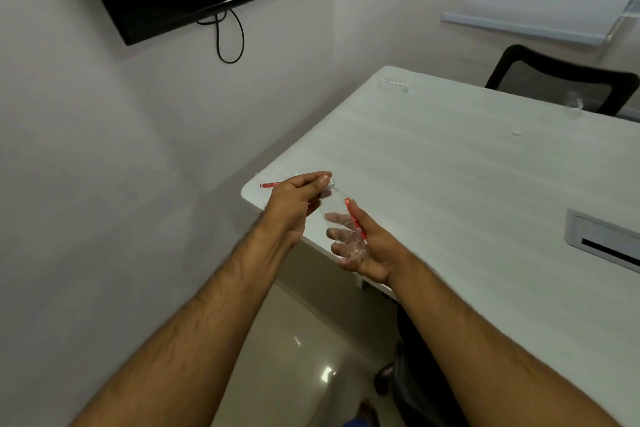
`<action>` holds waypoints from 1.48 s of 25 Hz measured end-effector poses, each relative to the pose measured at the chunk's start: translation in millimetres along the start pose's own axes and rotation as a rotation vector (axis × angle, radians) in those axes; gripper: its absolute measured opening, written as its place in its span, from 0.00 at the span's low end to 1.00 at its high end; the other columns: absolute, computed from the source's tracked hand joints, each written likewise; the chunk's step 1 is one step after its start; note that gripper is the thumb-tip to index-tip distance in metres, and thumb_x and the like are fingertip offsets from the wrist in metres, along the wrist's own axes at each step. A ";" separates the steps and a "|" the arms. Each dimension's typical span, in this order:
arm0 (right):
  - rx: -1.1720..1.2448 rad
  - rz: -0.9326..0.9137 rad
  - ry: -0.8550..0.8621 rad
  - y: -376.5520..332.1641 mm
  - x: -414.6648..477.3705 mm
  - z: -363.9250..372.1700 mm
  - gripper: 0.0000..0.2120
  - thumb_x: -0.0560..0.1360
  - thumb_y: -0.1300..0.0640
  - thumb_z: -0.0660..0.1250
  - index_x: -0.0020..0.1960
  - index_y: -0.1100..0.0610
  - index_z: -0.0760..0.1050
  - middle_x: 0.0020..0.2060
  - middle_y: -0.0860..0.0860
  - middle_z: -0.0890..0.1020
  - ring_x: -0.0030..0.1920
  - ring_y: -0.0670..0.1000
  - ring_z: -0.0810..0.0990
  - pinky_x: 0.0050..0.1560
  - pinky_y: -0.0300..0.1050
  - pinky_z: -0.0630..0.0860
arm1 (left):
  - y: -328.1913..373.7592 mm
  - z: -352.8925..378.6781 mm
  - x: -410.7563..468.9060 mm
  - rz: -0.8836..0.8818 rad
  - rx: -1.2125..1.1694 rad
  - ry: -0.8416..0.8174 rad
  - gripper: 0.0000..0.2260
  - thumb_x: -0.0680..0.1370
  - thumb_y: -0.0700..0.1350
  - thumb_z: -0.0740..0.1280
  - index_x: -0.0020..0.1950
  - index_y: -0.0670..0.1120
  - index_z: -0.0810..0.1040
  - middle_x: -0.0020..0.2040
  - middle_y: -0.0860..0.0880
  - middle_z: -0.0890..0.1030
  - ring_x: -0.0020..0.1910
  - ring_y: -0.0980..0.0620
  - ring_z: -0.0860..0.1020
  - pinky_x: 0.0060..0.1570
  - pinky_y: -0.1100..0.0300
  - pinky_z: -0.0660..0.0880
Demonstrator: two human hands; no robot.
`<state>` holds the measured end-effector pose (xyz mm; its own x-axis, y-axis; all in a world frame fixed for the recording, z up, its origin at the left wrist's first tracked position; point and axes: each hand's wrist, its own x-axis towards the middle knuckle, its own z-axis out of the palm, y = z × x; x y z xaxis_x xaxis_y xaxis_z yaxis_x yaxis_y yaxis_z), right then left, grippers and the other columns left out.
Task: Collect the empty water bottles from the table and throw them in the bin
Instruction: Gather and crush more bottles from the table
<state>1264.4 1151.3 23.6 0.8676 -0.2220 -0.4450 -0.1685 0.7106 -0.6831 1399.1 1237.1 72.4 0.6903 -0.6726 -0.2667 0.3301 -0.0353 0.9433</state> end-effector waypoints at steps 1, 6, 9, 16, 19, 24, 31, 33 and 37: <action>0.061 0.040 -0.067 -4.3 14.5 -3.5 0.27 0.74 0.36 0.66 0.62 0.57 0.76 0.42 0.55 0.79 0.34 0.50 0.81 0.30 0.42 0.80 | 2.9 -4.1 10.6 0.000 0.002 -0.002 0.06 0.77 0.42 0.70 0.52 0.46 0.85 0.53 0.47 0.85 0.53 0.50 0.81 0.55 0.58 0.74; 0.237 0.132 -0.233 -27.8 74.6 -13.2 0.27 0.71 0.37 0.71 0.60 0.57 0.76 0.42 0.57 0.82 0.33 0.52 0.84 0.31 0.43 0.82 | 15.3 -12.6 64.8 0.017 -0.050 -0.080 0.07 0.79 0.39 0.67 0.55 0.43 0.82 0.53 0.45 0.85 0.52 0.50 0.81 0.55 0.58 0.77; 0.227 0.150 -0.134 -31.3 93.7 -18.8 0.28 0.75 0.35 0.65 0.61 0.57 0.76 0.44 0.57 0.82 0.35 0.51 0.83 0.32 0.42 0.81 | 10.7 -20.5 90.6 -0.016 0.014 -0.113 0.09 0.80 0.42 0.66 0.57 0.45 0.82 0.57 0.46 0.84 0.55 0.48 0.81 0.58 0.55 0.77; 0.008 0.002 0.500 -22.0 191.2 -14.0 0.20 0.78 0.41 0.65 0.64 0.50 0.70 0.57 0.55 0.79 0.55 0.58 0.82 0.52 0.55 0.82 | -34.9 -87.0 201.3 0.177 0.983 0.073 0.15 0.80 0.45 0.67 0.66 0.45 0.77 0.65 0.46 0.80 0.63 0.47 0.78 0.63 0.54 0.75; 0.010 0.022 0.689 -16.8 240.9 1.5 0.14 0.79 0.45 0.66 0.59 0.51 0.72 0.54 0.55 0.81 0.56 0.60 0.82 0.57 0.59 0.81 | -40.4 -133.9 259.8 0.285 1.404 -0.026 0.23 0.75 0.48 0.71 0.69 0.45 0.73 0.65 0.45 0.78 0.63 0.45 0.77 0.63 0.51 0.73; 0.070 0.061 0.884 -3.7 292.5 18.2 0.08 0.80 0.46 0.64 0.53 0.50 0.73 0.47 0.51 0.81 0.51 0.55 0.83 0.60 0.57 0.79 | -56.2 -173.0 330.2 0.144 1.672 -0.269 0.22 0.72 0.48 0.71 0.64 0.44 0.72 0.59 0.43 0.79 0.57 0.44 0.78 0.56 0.51 0.75; 0.193 -0.127 1.070 3.5 248.1 28.2 0.08 0.79 0.44 0.65 0.49 0.48 0.75 0.49 0.52 0.83 0.50 0.54 0.84 0.59 0.55 0.80 | -40.9 -130.2 293.4 -0.130 0.936 -0.407 0.27 0.76 0.53 0.70 0.72 0.46 0.69 0.60 0.47 0.78 0.53 0.48 0.79 0.51 0.56 0.78; 0.227 -0.197 1.136 9.0 210.7 32.6 0.12 0.80 0.45 0.63 0.56 0.52 0.77 0.50 0.53 0.85 0.50 0.55 0.85 0.55 0.54 0.82 | -28.8 -98.7 259.8 -0.212 0.772 -0.507 0.26 0.79 0.51 0.68 0.75 0.48 0.67 0.63 0.46 0.77 0.54 0.49 0.79 0.56 0.53 0.78; 0.275 -0.389 1.313 30.8 96.5 39.6 0.12 0.81 0.49 0.63 0.57 0.55 0.79 0.51 0.55 0.86 0.50 0.55 0.87 0.52 0.56 0.83 | -14.0 -33.3 168.4 -0.214 0.605 -0.792 0.19 0.80 0.47 0.65 0.71 0.47 0.71 0.56 0.49 0.82 0.47 0.53 0.82 0.49 0.55 0.81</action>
<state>1361.4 1178.2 -17.4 -0.2554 -0.7804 -0.5707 0.2077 0.5322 -0.8208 1532.2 1149.0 7.7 -0.0418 -0.8965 -0.4410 -0.1362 -0.4321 0.8915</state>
